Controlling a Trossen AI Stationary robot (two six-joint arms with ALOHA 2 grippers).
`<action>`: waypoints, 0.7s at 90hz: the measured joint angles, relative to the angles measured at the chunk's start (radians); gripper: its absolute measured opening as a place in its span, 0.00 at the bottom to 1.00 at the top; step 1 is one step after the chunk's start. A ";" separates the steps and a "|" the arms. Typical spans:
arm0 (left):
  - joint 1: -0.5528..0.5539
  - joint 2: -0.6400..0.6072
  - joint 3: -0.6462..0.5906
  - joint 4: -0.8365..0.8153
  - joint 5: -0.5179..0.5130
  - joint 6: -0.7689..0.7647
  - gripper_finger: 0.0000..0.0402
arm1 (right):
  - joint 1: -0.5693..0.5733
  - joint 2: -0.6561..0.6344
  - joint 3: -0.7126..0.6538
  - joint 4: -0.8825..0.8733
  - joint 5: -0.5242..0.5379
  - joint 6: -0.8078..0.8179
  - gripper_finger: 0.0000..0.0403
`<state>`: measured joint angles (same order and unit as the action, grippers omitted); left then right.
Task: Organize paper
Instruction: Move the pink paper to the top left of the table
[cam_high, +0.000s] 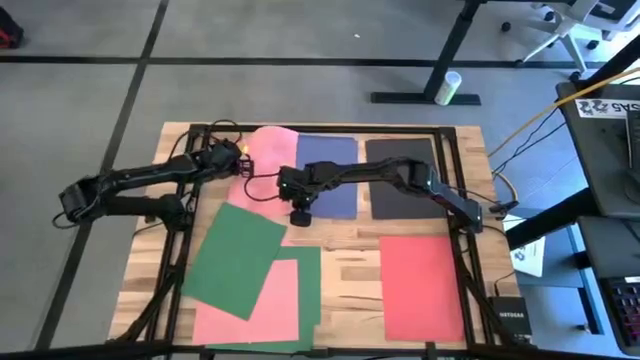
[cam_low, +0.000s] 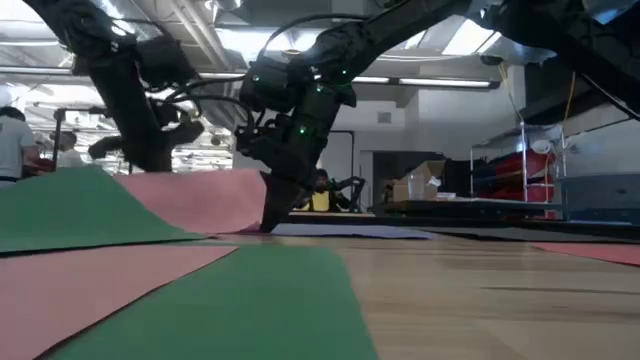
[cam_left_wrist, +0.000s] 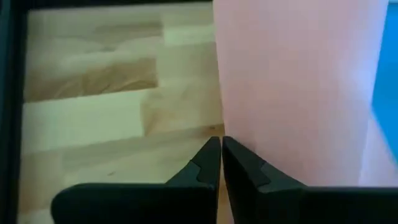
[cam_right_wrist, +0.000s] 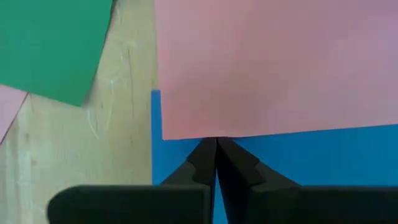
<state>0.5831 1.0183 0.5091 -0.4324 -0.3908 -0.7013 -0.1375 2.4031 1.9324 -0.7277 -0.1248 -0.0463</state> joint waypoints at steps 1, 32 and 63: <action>-0.001 -0.004 0.003 -0.003 0.000 0.001 0.00 | 0.000 0.000 0.000 0.000 0.000 0.000 0.00; 0.022 -0.122 0.015 -0.031 -0.014 0.053 0.00 | 0.000 0.001 0.000 -0.005 0.000 0.000 0.00; -0.017 -0.218 0.099 -0.042 -0.014 0.120 0.00 | 0.000 0.001 -0.001 -0.005 0.000 -0.001 0.00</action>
<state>0.5665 0.8008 0.6076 -0.4741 -0.4046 -0.5812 -0.1375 2.4039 1.9316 -0.7326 -0.1249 -0.0475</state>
